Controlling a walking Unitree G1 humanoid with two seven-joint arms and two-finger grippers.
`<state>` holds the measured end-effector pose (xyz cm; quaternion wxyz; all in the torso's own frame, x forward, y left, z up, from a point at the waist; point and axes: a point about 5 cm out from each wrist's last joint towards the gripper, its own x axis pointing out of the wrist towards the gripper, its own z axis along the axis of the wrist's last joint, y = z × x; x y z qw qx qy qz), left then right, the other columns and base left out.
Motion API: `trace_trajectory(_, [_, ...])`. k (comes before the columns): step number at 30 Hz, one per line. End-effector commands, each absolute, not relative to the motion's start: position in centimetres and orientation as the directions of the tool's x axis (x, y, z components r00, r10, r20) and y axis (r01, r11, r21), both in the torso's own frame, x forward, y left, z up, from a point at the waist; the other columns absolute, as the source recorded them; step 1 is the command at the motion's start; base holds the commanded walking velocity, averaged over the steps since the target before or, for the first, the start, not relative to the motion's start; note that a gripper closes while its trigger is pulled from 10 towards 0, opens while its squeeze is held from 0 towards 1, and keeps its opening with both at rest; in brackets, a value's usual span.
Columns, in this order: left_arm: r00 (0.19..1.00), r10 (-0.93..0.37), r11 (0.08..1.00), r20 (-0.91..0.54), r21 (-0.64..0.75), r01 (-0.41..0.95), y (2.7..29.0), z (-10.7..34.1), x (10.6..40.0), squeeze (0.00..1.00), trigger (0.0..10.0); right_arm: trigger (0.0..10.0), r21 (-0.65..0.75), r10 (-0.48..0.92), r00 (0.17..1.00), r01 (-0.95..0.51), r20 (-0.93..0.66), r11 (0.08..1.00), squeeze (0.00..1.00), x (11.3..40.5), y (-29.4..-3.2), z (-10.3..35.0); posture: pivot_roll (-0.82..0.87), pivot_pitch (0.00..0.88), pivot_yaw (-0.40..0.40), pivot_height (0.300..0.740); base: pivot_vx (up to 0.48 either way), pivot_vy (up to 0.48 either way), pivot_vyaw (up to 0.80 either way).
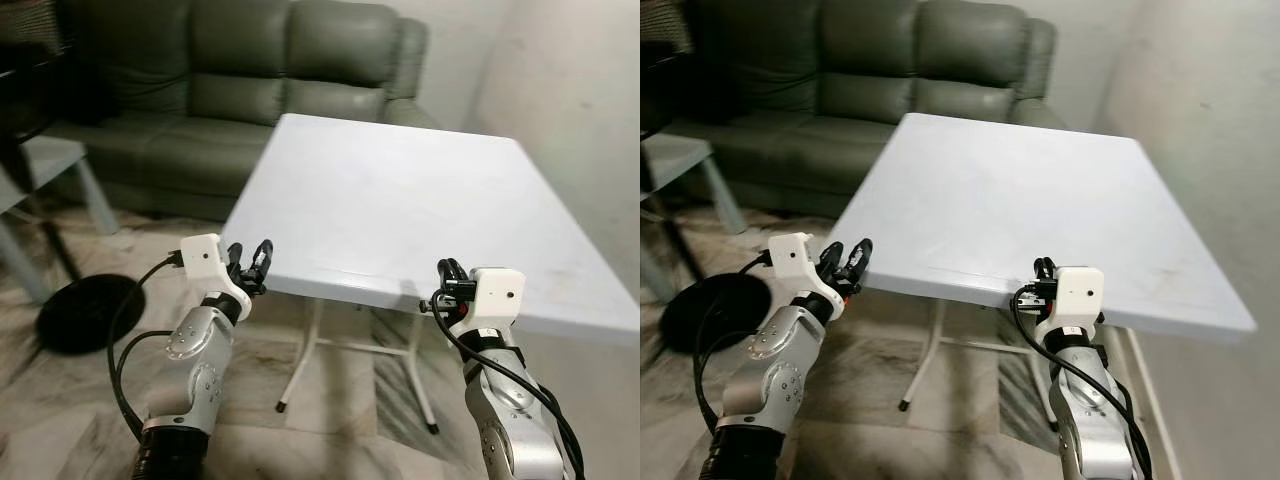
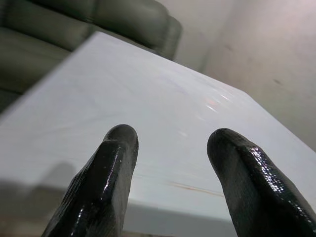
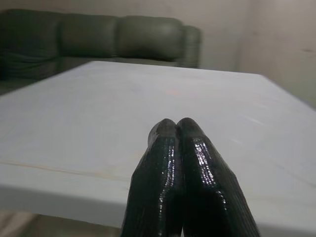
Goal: Hang keys on a hook
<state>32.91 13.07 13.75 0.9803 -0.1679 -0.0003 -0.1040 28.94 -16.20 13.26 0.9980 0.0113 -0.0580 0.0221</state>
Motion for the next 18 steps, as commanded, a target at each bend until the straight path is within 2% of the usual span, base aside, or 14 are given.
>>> trace_trajectory(1, [0.976, -0.217, 0.921, 0.025, -0.326, 0.213, 12.72, 13.87, 33.28, 0.0, 10.0, 10.0, 0.011, 0.032, 0.995, -0.033, 0.097, 0.999, 0.0, 28.94, -16.53, 12.92, -0.02, 0.0, -0.035, 0.74, 0.0, 0.0, -0.78])
trace_trajectory(18, [0.972, -0.231, 0.92, 0.038, -0.317, 0.231, 12.32, 14.4, 34.14, 0.0, 10.0, 10.0, -0.016, 0.047, 0.994, -0.046, 0.095, 0.999, 0.0, 29.36, -16.92, 13.04, -0.02, 0.0, -0.033, 0.74, 0.0, 0.0, -0.77])
